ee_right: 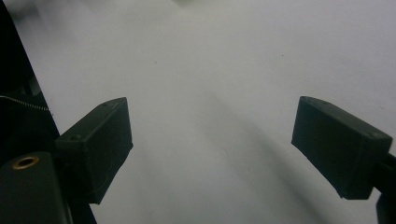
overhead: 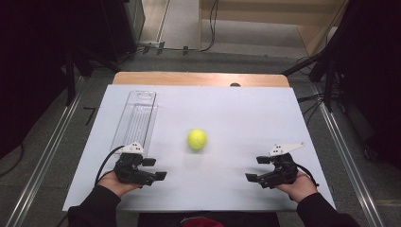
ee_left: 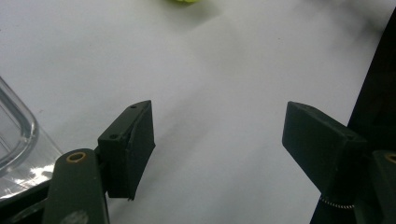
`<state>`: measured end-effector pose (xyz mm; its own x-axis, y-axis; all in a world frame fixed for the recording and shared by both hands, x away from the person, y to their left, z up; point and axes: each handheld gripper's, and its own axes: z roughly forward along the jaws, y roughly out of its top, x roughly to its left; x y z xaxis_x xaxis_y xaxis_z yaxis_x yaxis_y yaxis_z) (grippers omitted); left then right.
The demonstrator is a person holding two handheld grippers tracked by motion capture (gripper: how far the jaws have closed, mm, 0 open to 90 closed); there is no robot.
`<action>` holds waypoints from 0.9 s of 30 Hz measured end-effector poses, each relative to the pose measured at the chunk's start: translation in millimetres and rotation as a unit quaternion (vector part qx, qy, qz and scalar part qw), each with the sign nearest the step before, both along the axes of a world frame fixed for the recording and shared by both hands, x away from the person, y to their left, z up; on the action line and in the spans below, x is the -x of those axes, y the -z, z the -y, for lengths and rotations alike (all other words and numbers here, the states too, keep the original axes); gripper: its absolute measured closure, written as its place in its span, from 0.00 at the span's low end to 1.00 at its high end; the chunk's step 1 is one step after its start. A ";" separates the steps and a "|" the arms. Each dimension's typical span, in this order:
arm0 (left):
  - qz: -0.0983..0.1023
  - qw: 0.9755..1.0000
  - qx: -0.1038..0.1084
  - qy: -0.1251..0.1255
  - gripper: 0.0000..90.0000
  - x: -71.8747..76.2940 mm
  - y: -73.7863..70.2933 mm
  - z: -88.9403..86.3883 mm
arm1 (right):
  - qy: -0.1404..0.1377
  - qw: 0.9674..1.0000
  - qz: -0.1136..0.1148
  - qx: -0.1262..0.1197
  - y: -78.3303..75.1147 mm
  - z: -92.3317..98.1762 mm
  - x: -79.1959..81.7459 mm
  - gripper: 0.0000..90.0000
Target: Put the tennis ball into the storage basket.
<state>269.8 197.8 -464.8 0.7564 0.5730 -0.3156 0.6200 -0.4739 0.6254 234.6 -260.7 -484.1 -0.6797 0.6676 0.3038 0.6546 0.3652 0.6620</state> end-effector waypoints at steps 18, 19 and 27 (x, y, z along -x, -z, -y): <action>-0.002 1.000 0.006 -0.004 0.29 -1.1 -0.6 -2.2 | -0.006 1.000 -0.004 -0.001 -1.7 1.0 1.5 0.12; -0.002 1.000 0.005 -0.005 0.29 -1.1 -0.6 -2.3 | -0.006 1.000 -0.004 -0.001 -1.9 1.0 1.4 0.12; -0.002 1.000 0.005 -0.004 0.29 -1.8 -0.5 -3.2 | -0.004 1.000 -0.004 -0.001 -1.5 1.7 1.0 0.12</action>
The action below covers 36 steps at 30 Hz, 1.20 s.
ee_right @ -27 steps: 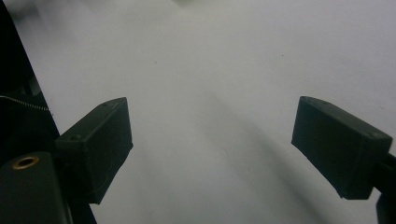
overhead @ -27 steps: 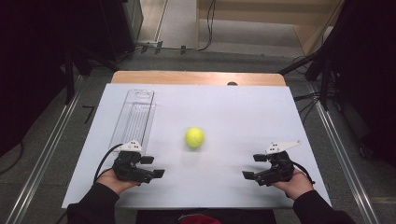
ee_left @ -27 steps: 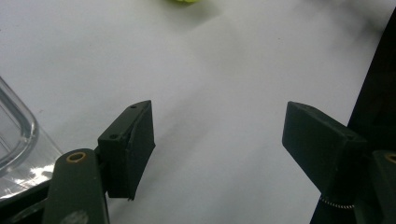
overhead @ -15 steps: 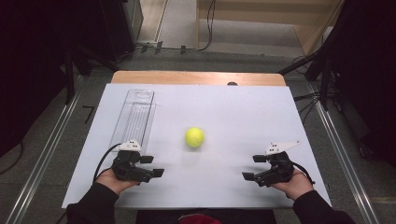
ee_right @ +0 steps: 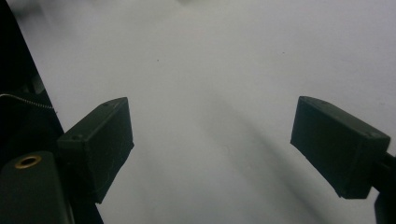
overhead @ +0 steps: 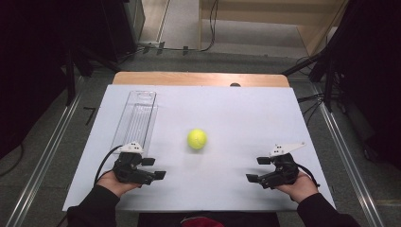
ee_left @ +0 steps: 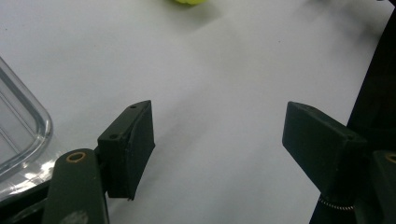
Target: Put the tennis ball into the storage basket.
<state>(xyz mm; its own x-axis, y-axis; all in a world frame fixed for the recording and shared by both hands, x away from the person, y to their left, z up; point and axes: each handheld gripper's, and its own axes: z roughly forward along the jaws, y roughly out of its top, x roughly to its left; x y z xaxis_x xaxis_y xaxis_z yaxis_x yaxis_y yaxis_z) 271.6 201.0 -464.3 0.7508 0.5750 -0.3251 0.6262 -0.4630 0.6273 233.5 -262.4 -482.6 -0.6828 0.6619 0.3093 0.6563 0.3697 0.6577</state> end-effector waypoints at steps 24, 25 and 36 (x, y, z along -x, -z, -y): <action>0.000 1.000 -0.003 0.001 0.29 -0.5 -0.2 -1.1 | -0.004 1.000 -0.007 0.004 1.5 -0.5 -0.1 0.12; 0.001 1.000 -0.002 0.001 0.29 -0.5 -0.1 -1.1 | -0.004 1.000 -0.007 0.005 1.7 -0.6 -0.1 0.12; -0.001 1.000 0.001 0.000 0.29 -0.6 0.0 -1.2 | -0.004 1.000 -0.009 0.005 2.5 -0.6 -0.5 0.12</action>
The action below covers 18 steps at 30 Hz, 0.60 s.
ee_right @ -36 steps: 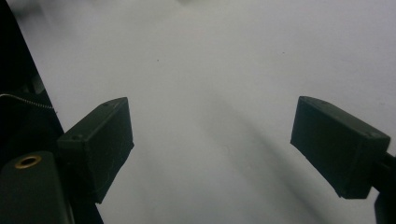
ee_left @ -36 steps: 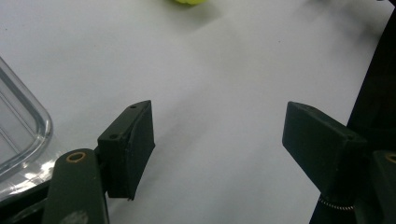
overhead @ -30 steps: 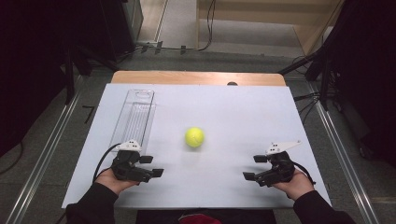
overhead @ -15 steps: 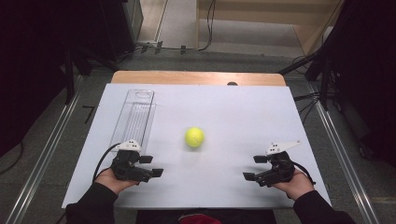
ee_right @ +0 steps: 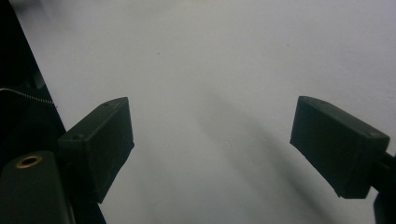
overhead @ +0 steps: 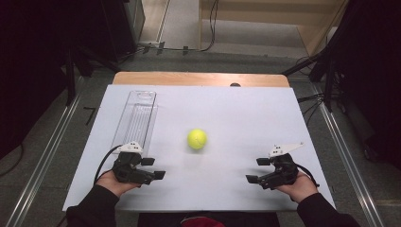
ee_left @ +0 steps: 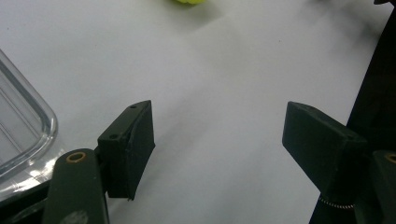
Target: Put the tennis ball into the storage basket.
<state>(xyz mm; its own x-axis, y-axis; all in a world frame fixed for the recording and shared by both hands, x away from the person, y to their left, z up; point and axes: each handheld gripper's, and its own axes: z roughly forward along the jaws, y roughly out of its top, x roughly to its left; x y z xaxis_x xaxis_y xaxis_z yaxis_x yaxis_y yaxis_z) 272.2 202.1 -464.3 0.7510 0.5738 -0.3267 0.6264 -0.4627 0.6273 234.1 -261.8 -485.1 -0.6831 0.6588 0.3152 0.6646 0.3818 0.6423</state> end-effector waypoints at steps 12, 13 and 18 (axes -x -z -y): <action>0.000 1.000 0.001 0.000 0.29 -0.1 0.0 0.0 | 0.001 1.000 -0.005 0.000 0.3 -0.2 0.0 0.13; -0.001 1.000 0.001 0.000 0.29 -0.3 -0.3 0.0 | 0.001 1.000 -0.005 0.000 0.3 -0.2 0.0 0.13; -0.002 1.000 0.013 0.001 0.29 -0.2 -3.3 4.3 | 0.002 1.000 -0.004 0.002 0.7 0.3 -0.4 0.13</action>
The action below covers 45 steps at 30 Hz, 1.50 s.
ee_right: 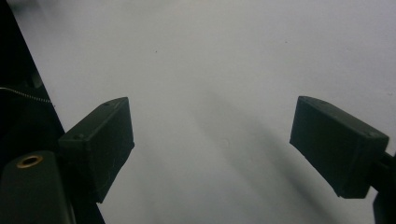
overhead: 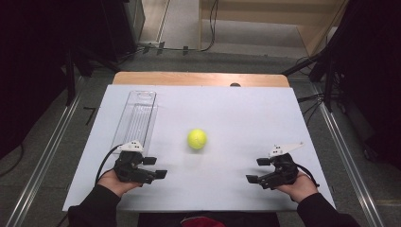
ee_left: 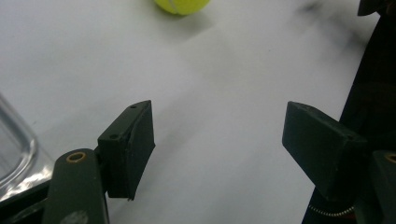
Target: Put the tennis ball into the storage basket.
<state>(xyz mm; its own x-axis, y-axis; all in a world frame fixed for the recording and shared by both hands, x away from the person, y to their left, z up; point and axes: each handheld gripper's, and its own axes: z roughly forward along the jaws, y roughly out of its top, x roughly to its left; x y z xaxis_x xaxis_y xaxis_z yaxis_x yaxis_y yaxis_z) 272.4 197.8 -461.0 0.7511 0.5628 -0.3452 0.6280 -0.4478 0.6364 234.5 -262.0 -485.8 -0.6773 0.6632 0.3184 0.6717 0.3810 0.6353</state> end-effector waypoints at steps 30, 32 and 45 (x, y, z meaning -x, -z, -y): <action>0.015 1.000 -0.005 0.011 0.24 -4.9 -8.2 34.0 | 0.019 1.000 0.005 -0.003 0.3 5.6 4.1 0.13; 0.018 1.000 -0.005 0.013 0.24 -5.7 -8.5 36.9 | 0.021 1.000 0.009 -0.005 0.0 6.2 4.5 0.13; 0.011 0.999 0.017 0.040 0.03 -11.0 -7.3 52.3 | 0.029 1.000 0.010 -0.003 0.3 6.9 4.6 0.13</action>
